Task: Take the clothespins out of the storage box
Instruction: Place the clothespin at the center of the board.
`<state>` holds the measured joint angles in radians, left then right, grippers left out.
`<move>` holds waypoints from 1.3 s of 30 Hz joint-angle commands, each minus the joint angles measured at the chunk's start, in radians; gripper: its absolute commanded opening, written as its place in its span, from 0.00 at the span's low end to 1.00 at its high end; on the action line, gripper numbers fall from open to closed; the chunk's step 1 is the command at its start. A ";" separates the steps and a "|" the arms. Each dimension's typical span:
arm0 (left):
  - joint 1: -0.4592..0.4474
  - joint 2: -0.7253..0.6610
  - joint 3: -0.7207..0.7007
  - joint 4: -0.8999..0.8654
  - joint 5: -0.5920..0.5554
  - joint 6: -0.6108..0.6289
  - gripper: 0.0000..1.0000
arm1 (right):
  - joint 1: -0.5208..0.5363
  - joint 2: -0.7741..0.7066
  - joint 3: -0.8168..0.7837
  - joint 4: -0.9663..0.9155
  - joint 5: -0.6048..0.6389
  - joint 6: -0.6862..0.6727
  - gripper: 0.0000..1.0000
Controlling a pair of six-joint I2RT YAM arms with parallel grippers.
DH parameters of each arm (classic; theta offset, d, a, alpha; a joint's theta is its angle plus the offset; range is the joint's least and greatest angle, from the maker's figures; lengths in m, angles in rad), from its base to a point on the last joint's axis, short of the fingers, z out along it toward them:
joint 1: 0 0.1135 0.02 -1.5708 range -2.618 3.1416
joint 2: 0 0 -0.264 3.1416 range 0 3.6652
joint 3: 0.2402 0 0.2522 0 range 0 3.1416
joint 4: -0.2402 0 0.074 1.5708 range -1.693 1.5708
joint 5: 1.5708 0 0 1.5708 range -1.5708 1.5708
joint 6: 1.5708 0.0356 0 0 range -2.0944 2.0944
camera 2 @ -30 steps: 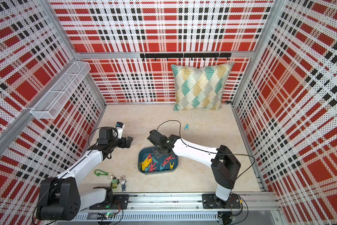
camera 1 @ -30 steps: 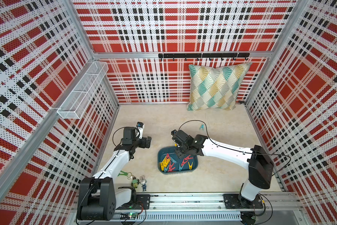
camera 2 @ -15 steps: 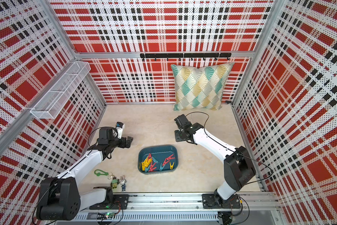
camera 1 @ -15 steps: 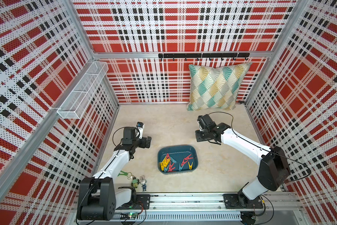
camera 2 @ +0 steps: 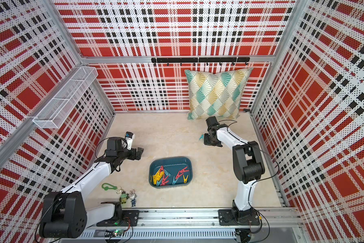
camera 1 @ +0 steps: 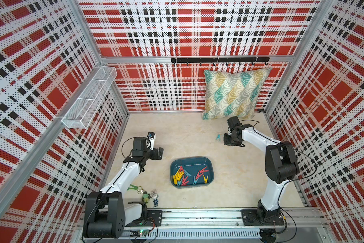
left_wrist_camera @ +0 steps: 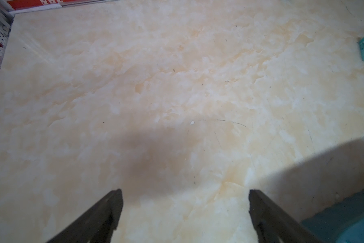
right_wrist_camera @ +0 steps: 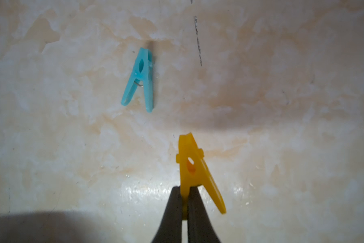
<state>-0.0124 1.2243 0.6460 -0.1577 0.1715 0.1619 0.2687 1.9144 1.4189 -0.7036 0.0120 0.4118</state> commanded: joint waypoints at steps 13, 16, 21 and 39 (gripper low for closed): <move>0.007 -0.003 0.012 0.000 0.003 0.002 0.99 | -0.036 0.246 0.245 -0.025 -0.030 -0.008 0.10; 0.008 -0.005 0.012 0.000 0.003 0.002 0.99 | -0.036 0.275 0.273 -0.028 -0.035 -0.002 0.12; 0.008 -0.005 0.013 0.000 0.003 0.001 0.99 | -0.036 0.307 0.299 -0.030 -0.031 0.003 0.15; 0.008 -0.008 0.012 0.000 0.008 0.002 0.99 | -0.037 0.259 0.301 -0.049 -0.014 0.004 0.29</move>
<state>-0.0124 1.2243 0.6460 -0.1577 0.1722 0.1619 0.2390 2.2154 1.7103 -0.7212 -0.0135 0.4129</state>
